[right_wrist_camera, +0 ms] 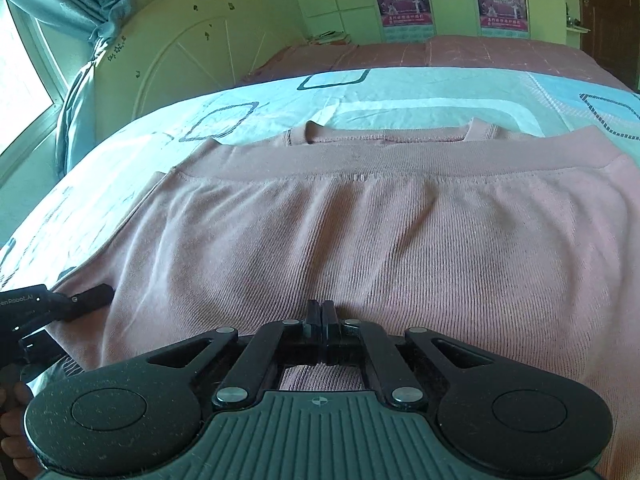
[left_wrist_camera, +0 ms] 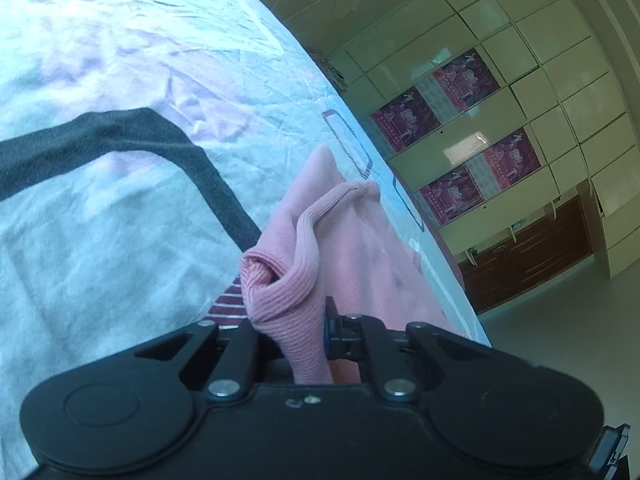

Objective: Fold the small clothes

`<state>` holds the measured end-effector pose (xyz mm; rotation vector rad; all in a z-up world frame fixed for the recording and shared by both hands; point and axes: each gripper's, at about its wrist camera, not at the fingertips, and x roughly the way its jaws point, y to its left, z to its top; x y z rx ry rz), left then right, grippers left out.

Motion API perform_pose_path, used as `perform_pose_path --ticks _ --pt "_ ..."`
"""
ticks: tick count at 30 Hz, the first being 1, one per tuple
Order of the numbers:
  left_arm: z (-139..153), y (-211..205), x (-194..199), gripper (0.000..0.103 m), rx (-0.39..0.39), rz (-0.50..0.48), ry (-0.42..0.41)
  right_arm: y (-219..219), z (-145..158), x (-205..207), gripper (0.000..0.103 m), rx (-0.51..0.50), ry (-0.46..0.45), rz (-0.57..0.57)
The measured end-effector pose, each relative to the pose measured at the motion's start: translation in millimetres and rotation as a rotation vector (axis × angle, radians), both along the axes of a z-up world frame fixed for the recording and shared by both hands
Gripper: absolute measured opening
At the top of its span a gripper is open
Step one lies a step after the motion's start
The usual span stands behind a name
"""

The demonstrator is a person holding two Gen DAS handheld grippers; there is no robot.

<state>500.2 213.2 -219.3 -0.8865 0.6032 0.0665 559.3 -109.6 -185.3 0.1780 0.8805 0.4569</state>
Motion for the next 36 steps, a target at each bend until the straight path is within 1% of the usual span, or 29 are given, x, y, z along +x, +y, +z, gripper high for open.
perform_pose_path --ticks 3,4,6,7,8,10,11,14,17,18,19,20,21,22,23,24,25,26,27,28,29,30,31,32,34,35,36 --pt "14.9 -9.9 0.1 0.007 0.04 0.0 -0.022 -5.3 -1.8 1.3 0.0 0.019 -0.007 0.022" --pt "23.4 -16.5 1.0 0.007 0.065 -0.008 -0.036 -6.6 -2.0 1.3 0.0 0.023 -0.012 0.035" --pt "45.9 -37.9 5.0 0.007 0.151 -0.047 -0.064 -15.3 5.0 -2.0 0.0 0.044 -0.038 0.037" --pt "55.2 -48.1 7.2 0.007 0.17 -0.07 -0.078 -27.0 12.0 -7.0 0.0 0.084 -0.079 0.019" --pt "67.1 -64.3 10.9 0.007 0.199 -0.108 -0.094 -43.0 18.1 -11.4 0.0 0.14 -0.101 -0.004" --pt "88.6 -102.7 18.8 0.007 0.268 -0.184 -0.119 -80.2 29.1 -19.3 0.0 0.209 -0.126 -0.068" --pt "96.0 -119.3 22.5 0.007 0.283 -0.215 -0.13 -99.5 34.6 -23.4 0.0 0.219 -0.142 -0.102" --pt "114.9 -189.2 35.7 0.007 0.347 -0.333 -0.151 -161.9 48.0 -33.8 0.0 0.238 -0.165 -0.188" --pt "117.6 -263.3 46.3 0.007 0.394 -0.455 -0.146 -222.6 56.5 -43.9 0.0 0.26 -0.157 -0.271" --pt "113.2 -289.1 49.3 0.009 0.413 -0.497 -0.138 -243.8 57.5 -47.3 0.0 0.288 -0.141 -0.292" --pt "105.4 -313.1 53.3 0.011 0.416 -0.543 -0.109 -262.5 56.9 -50.4 0.0 0.322 -0.122 -0.3" --pt "93.1 -339.5 59.1 0.031 0.415 -0.617 -0.048 -277.8 55.2 -53.0 0.0 0.348 -0.107 -0.308" --pt "81.9 -361.6 63.6 0.059 0.426 -0.695 0.013 -290.4 53.5 -55.9 0.0 0.356 -0.097 -0.321" --pt "73.2 -379.4 63.9 0.067 0.47 -0.731 0.063 -301.1 53.6 -57.1 0.017 0.35 -0.084 -0.342" --pt "70.7 -387.1 57.9 0.063 0.51 -0.726 0.069 -311.3 52.9 -60.6 0.065 0.353 -0.079 -0.369" --pt "74.6 -386.6 51.4 0.064 0.506 -0.726 0.037 -320.1 53.3 -66.6 0.083 0.372 -0.101 -0.387" --pt "81.7 -377.0 45.3 0.065 0.478 -0.716 -0.011 -329.1 54.9 -69.4 0.085 0.398 -0.114 -0.369" --pt "87.9 -366.4 42.5 0.066 0.471 -0.687 -0.03 -333.0 55.1 -70.3 0.076 0.404 -0.108 -0.359" --pt "93.7 -352.9 41.1 0.064 0.484 -0.647 -0.041 -334.4 53.9 -69.5 0.067 0.417 -0.098 -0.351" --pt "97.8 -338.7 43.2 0.064 0.508 -0.61 -0.046 -333.8 51.8 -65.7 0.048 0.444 -0.077 -0.333" --pt "99.4 -326.0 45.4 0.062 0.533 -0.578 -0.046 -330.8 50.2 -61.7 0.044 0.468 -0.06 -0.312" --pt "102.4 -312.8 51.5 0.062 0.564 -0.54 -0.036 -326.8 48.5 -58.6 0.044 0.473 -0.052 -0.294" --pt "101.8 -299.7 57.8 0.062 0.57 -0.518 -0.016 -318.8 47.6 -53.8 0.044 0.471 -0.044 -0.266" --pt "99.5 -287.4 63.0 0.057 0.571 -0.5 -0.001 -311.0 46.4 -49.2 0.044 0.473 -0.03 -0.237" --pt "90.3 -272.7 75.5 0.055 0.57 -0.513 0.036 -291.1 40.1 -37.1 0.044 0.456 0.0 -0.189" --pt "86.2 -267.7 83.1 0.045 0.569 -0.52 0.062 -282.7 36.6 -30.9 0.044 0.437 0.01 -0.172" --pt "78.9 -261.8 87.9 0.039 0.563 -0.531 0.085 -275.5 32.6 -25.4 0.044 0.419 0.025 -0.164"
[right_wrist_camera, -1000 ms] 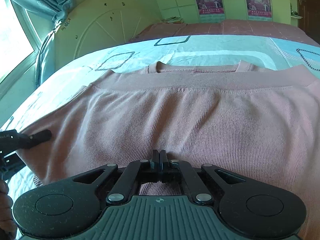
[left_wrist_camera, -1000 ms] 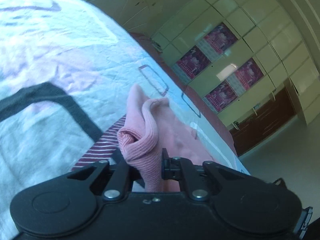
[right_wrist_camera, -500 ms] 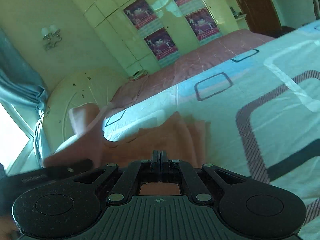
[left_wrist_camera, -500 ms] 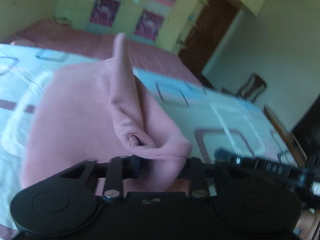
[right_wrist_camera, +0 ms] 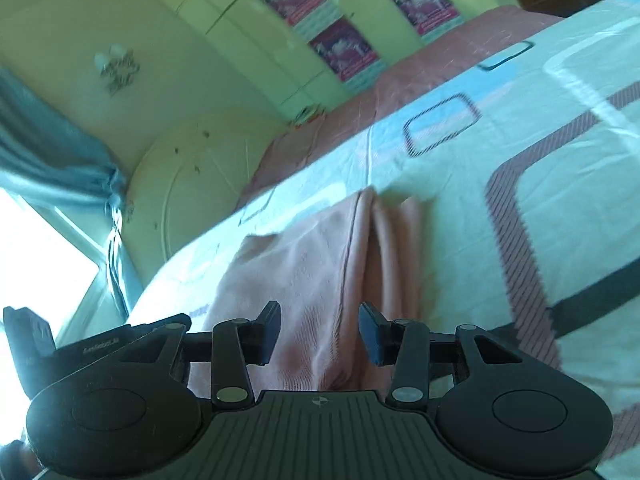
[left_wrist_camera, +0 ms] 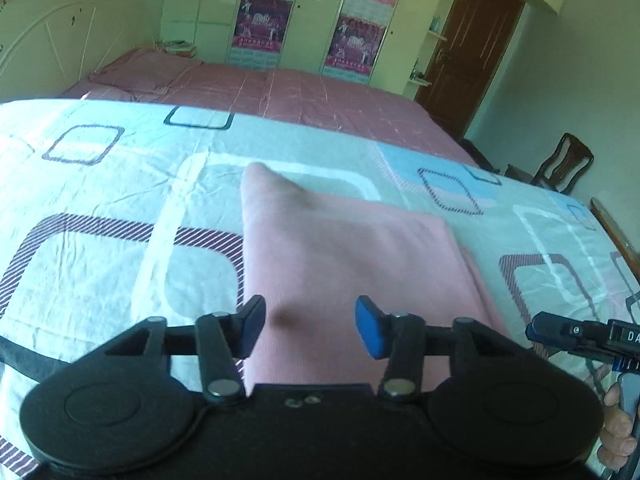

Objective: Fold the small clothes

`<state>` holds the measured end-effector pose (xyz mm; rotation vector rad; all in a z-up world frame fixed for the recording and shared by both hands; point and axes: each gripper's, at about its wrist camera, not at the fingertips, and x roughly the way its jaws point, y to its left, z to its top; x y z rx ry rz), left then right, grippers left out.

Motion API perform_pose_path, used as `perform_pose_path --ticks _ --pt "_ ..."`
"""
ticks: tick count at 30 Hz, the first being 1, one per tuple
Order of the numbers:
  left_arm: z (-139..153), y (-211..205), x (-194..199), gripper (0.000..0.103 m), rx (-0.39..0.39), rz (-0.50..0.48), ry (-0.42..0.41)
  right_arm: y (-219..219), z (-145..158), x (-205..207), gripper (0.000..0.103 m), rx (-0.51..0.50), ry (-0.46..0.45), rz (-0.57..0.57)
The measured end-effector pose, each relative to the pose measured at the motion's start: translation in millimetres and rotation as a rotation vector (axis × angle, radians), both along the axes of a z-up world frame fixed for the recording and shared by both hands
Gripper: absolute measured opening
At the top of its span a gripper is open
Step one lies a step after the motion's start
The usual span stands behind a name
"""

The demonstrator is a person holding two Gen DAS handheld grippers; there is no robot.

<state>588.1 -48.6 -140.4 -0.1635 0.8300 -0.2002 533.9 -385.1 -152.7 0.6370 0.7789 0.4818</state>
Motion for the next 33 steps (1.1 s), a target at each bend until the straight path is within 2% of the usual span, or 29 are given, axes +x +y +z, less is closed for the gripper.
perform_pose_path --ticks 2,8,10,16,17,18,19,23,27,29,30,32,33 --pt "-14.8 12.7 1.4 0.033 -0.005 0.022 0.028 10.3 -9.1 11.3 0.044 -0.023 0.035 0.019" --pt "-37.6 34.5 -6.1 0.033 -0.08 0.045 0.038 29.4 -32.4 26.9 0.044 -0.106 0.115 0.065" --pt "-38.3 35.2 -4.5 0.034 -0.073 0.03 0.042 34.6 -31.7 28.9 0.044 -0.128 0.122 0.073" --pt "-43.4 39.7 5.5 0.038 -0.086 -0.019 0.065 69.3 -19.2 33.8 0.044 -0.307 0.099 0.146" --pt "-42.7 41.9 7.3 0.039 -0.093 -0.027 0.071 75.5 -18.2 34.0 0.034 -0.335 0.088 0.15" --pt "-41.2 44.4 9.4 0.04 -0.1 -0.036 0.072 80.0 -16.8 33.8 0.016 -0.358 0.078 0.158" --pt "-38.3 45.5 9.8 0.04 -0.1 -0.046 0.063 84.7 -13.1 33.6 0.01 -0.386 0.063 0.159" --pt "-15.8 39.0 8.1 0.037 -0.037 -0.114 -0.04 95.2 14.0 19.4 0.01 -0.473 -0.051 0.129" --pt "2.2 23.4 13.2 0.036 -0.03 -0.195 -0.099 80.7 38.4 -0.5 0.01 -0.506 -0.103 0.083" --pt "-2.0 7.2 19.4 0.036 0.006 -0.25 -0.078 70.9 36.2 -9.1 0.01 -0.538 -0.092 0.055" --pt "-10.8 -1.0 24.1 0.036 0.022 -0.276 -0.038 65.4 27.4 -8.5 0.01 -0.545 -0.062 0.046" --pt "-30.9 -12.2 29.1 0.038 0.066 -0.296 0.017 55.4 1.0 -1.3 0.01 -0.505 0.029 0.053" --pt "-35.0 -13.7 26.6 0.039 0.081 -0.298 -0.001 53.1 -9.5 0.7 0.01 -0.474 0.055 0.06"
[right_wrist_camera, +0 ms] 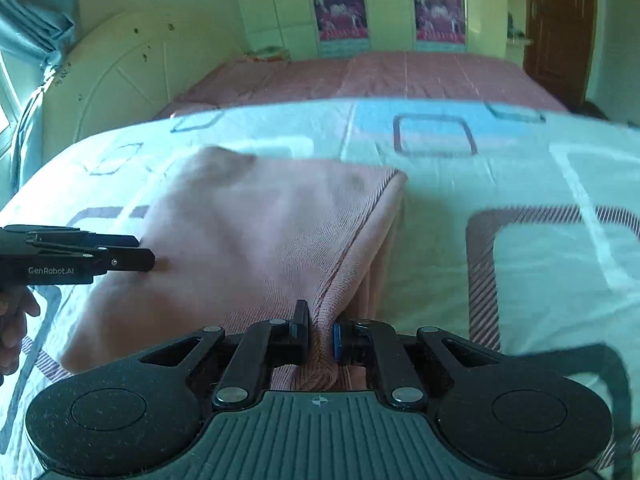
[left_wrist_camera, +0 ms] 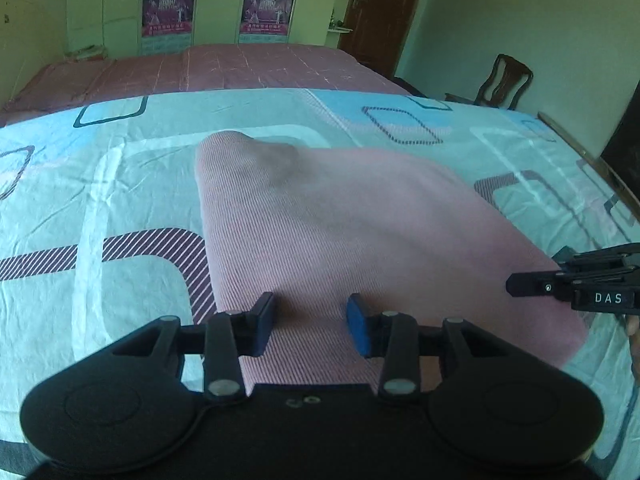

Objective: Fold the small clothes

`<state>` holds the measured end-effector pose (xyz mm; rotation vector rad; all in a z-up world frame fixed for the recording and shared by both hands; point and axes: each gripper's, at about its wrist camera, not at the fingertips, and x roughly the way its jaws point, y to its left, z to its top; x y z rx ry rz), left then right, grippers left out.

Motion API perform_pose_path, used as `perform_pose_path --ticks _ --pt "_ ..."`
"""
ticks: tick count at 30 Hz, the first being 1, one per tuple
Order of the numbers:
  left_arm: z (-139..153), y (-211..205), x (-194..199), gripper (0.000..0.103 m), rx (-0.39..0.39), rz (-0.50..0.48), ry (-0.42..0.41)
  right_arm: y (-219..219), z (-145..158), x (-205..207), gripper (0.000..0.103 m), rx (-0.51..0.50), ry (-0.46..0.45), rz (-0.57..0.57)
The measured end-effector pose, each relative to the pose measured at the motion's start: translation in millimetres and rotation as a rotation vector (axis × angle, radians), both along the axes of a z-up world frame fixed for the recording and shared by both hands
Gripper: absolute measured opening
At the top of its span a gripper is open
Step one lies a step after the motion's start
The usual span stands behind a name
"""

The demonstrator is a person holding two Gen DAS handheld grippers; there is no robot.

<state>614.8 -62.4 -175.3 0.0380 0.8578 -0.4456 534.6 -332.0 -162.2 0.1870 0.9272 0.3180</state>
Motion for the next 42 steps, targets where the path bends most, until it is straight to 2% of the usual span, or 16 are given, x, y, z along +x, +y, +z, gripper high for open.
perform_pose_path --ticks 6,8,11,14,17,23,27,30,31,32,33,34,36,38,40,42 --pt "15.9 14.6 -2.6 0.036 -0.048 0.003 -0.06 -4.5 -1.1 -3.9 0.01 0.072 -0.016 -0.026" --pt "14.6 14.3 2.4 0.036 -0.066 -0.021 -0.046 -5.1 -5.0 -1.9 0.01 0.075 -0.003 -0.03" --pt "0.2 3.7 5.8 0.039 0.008 -0.059 0.001 -3.7 -10.4 2.9 0.01 0.072 0.006 -0.049" --pt "-0.1 9.5 5.3 0.039 -0.024 -0.039 0.009 -9.0 -8.4 2.3 0.01 0.102 0.013 -0.06" --pt "12.6 14.6 -10.4 0.038 -0.048 -0.044 -0.015 -15.3 1.1 -6.6 0.019 0.118 0.031 -0.06" --pt "11.3 21.2 -64.6 0.041 -0.002 -0.025 -0.044 -29.3 9.6 -48.1 0.019 0.097 0.007 -0.085" --pt "-15.0 23.9 -83.4 0.048 0.043 0.009 0.046 -28.3 -14.9 -58.3 0.019 0.088 0.057 -0.085" --pt "-8.9 25.5 -85.2 0.048 0.036 0.026 0.024 -30.2 -6.5 -56.9 0.019 0.091 0.028 -0.116" --pt "-2.1 25.9 -83.8 0.048 0.032 0.027 -0.004 -31.8 1.7 -57.3 0.021 0.084 -0.013 -0.14" --pt "6.5 26.9 -81.9 0.047 0.027 0.024 -0.047 -33.6 9.9 -57.0 0.044 0.07 -0.055 -0.176" --pt "16.3 24.8 -76.2 0.052 0.036 0.023 -0.09 -35.1 18.1 -54.9 0.058 0.05 -0.106 -0.209" --pt "22.9 22.0 -67.8 0.055 0.046 0.024 -0.116 -35.7 23.5 -49.5 0.061 0.047 -0.141 -0.207" --pt "33.6 11.7 -46.3 0.061 0.052 0.008 -0.149 -32.7 31.6 -25.4 0.057 0.028 -0.164 -0.203" --pt "37.6 -2.0 -25.2 0.065 0.071 -0.013 -0.178 -24.1 34.2 1.8 0.03 0.021 -0.18 -0.168" --pt "32.1 -14.1 -2.8 0.064 0.11 -0.013 -0.149 -13.0 30.3 26.1 0.022 0.001 -0.171 -0.133" --pt "21.7 -19.2 14.6 0.062 0.12 0.01 -0.097 -5.0 25.4 41.3 0.019 0.002 -0.159 -0.115"
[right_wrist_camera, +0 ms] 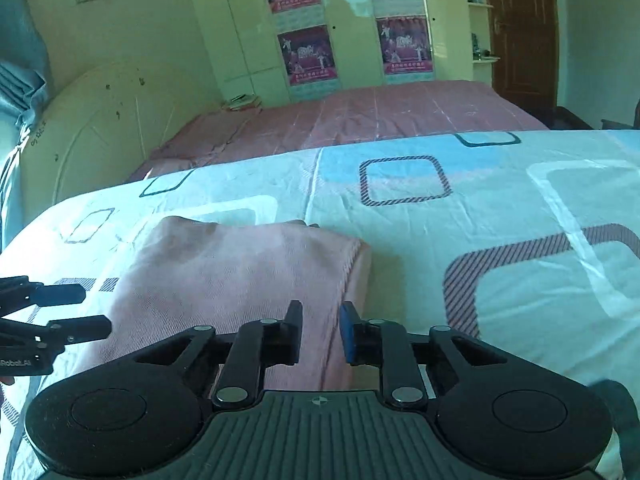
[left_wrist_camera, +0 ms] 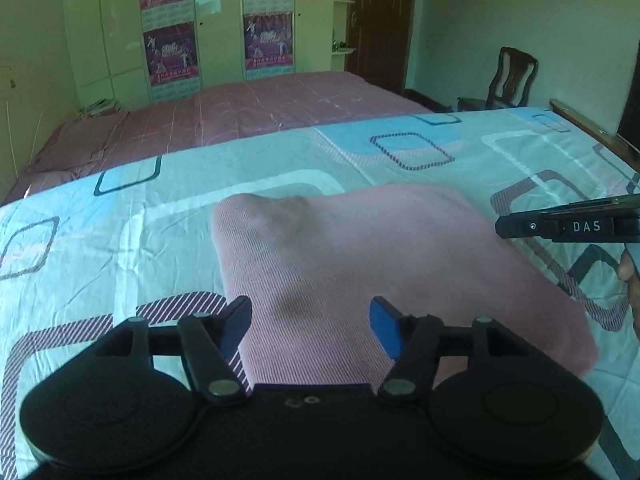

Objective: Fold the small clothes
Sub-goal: 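Straighten the folded sweatshirt edge with the right gripper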

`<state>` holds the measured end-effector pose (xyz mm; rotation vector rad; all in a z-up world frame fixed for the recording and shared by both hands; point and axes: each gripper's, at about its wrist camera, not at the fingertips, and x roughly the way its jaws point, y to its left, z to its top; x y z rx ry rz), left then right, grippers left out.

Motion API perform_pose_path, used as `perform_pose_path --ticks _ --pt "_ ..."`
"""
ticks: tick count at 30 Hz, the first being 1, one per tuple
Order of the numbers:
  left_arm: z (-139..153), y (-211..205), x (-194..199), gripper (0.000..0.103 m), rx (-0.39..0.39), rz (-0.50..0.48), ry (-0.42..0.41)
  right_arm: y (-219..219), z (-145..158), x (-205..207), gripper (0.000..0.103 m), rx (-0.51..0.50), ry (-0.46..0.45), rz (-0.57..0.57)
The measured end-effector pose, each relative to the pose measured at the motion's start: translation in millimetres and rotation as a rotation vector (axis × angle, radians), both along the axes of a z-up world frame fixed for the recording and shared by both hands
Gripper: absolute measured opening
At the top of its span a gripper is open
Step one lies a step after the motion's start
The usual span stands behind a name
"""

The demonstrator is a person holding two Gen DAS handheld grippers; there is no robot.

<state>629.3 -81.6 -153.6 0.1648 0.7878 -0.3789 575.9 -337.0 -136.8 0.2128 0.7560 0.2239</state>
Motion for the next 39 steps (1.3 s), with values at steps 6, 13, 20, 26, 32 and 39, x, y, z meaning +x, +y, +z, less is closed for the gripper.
perform_pose_path --ticks 6,13,20,26,32,39 --pt "-21.3 -1.3 3.0 0.066 0.033 0.04 0.034 8.4 -34.9 19.8 0.019 -0.062 0.076 0.039" --pt "-23.4 -1.2 4.8 0.069 0.029 0.057 0.041 8.8 -38.5 17.9 0.019 -0.1 0.059 0.062" --pt "-12.5 0.0 -2.7 0.064 0.02 0.072 0.038 2.7 -27.7 12.6 0.019 -0.075 0.027 0.052" --pt "-11.3 13.1 -30.6 0.066 -0.009 0.083 0.078 -5.5 -18.1 -26.9 0.019 -0.011 0.033 0.099" --pt "-23.4 16.7 -27.9 0.076 -0.025 0.124 0.089 2.1 -37.0 -26.0 0.019 -0.085 0.071 0.124" --pt "-11.2 14.9 -39.9 0.075 -0.011 0.137 0.072 -18.4 -23.2 -42.9 0.019 -0.002 0.045 0.103"
